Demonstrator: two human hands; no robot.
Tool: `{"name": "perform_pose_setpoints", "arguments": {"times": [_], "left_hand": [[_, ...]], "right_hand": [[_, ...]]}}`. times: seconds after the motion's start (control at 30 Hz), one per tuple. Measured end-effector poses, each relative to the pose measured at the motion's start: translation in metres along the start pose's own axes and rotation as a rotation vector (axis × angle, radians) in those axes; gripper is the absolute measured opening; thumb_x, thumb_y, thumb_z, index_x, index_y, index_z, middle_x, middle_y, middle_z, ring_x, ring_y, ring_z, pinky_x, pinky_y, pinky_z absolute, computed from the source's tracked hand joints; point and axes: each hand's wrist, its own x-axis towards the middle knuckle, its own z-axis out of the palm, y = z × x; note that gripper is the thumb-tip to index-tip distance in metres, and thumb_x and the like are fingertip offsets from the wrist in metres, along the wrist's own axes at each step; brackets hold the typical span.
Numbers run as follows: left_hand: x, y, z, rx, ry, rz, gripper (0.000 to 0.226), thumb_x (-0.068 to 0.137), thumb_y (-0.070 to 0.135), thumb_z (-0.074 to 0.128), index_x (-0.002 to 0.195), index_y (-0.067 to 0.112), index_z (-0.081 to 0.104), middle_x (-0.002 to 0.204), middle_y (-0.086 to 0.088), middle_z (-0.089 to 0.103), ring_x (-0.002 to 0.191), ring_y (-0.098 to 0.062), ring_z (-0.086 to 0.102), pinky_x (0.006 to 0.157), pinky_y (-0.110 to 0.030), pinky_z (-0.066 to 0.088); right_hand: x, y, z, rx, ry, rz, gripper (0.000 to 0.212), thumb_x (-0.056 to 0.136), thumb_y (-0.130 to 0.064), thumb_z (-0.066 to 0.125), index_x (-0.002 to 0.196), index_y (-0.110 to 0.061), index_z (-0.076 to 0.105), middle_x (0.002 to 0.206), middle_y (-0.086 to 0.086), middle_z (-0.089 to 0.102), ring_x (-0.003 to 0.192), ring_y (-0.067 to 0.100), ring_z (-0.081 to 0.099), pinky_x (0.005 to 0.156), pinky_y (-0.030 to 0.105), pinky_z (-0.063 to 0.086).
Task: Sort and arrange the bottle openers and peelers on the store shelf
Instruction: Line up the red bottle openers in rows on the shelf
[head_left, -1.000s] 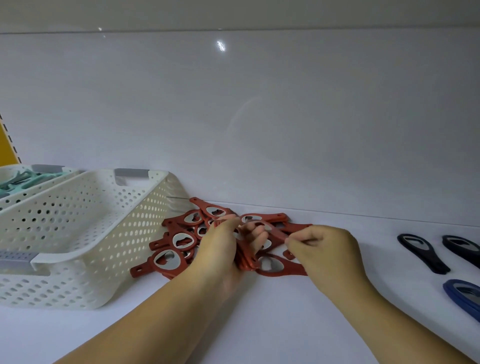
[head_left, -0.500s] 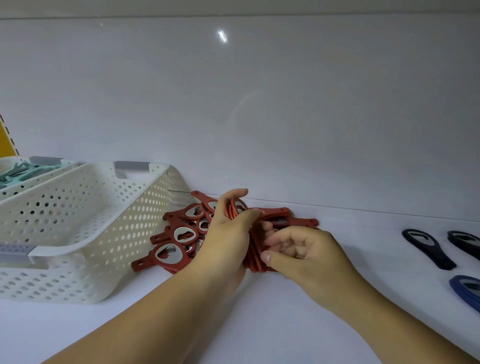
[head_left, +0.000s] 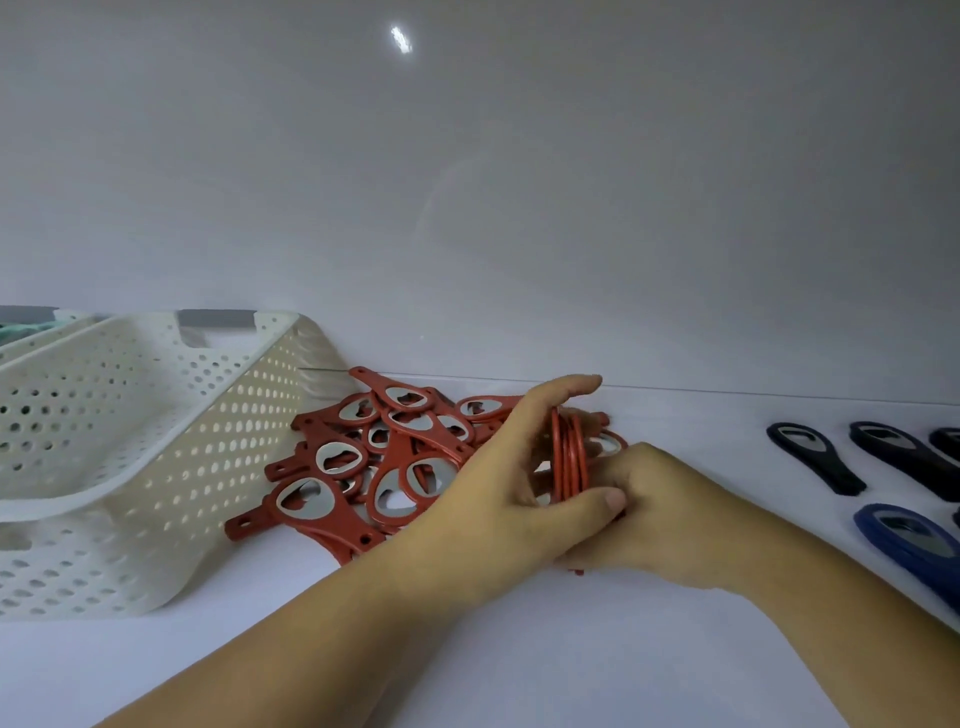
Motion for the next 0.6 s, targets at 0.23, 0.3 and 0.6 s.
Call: {"name": "perform_pose_setpoints", "arguments": {"times": [0.23,0.3,0.6], "left_hand": [[0.001,-0.001,-0.006,0.006,-0.019,-0.033,0.061,0.063,0.005,0.077,0.113,0.038,0.066,0.106,-0.001,0.072,0.095,-0.021,0.07,0.087,-0.039,0.055],[0.0,-0.001,-0.005,0.012,0.007,-0.02,0.061,0.061,0.005,0.079,0.111,0.037,0.066,0.106,0.0,0.072,0.096,-0.022,0.07,0.086,-0.04,0.056],[0.002,-0.003,-0.005,-0.018,0.026,0.016,0.059,0.054,0.022,0.082,0.108,0.041,0.068,0.107,-0.005,0.071,0.098,-0.024,0.069,0.083,-0.037,0.055]], "right_hand": [[0.001,0.007,0.003,-0.08,0.01,0.02,0.043,0.069,-0.018,0.082,0.109,-0.012,0.067,0.106,0.006,0.071,0.102,0.015,0.066,0.092,0.043,0.052],[0.001,0.008,0.003,-0.093,0.001,0.026,0.044,0.069,-0.024,0.082,0.108,-0.01,0.067,0.105,0.007,0.071,0.101,0.018,0.066,0.092,0.046,0.052],[0.001,0.015,0.004,-0.23,0.023,0.065,0.073,0.056,-0.06,0.075,0.096,0.0,0.065,0.099,0.022,0.067,0.095,0.038,0.062,0.081,0.057,0.051]]}}
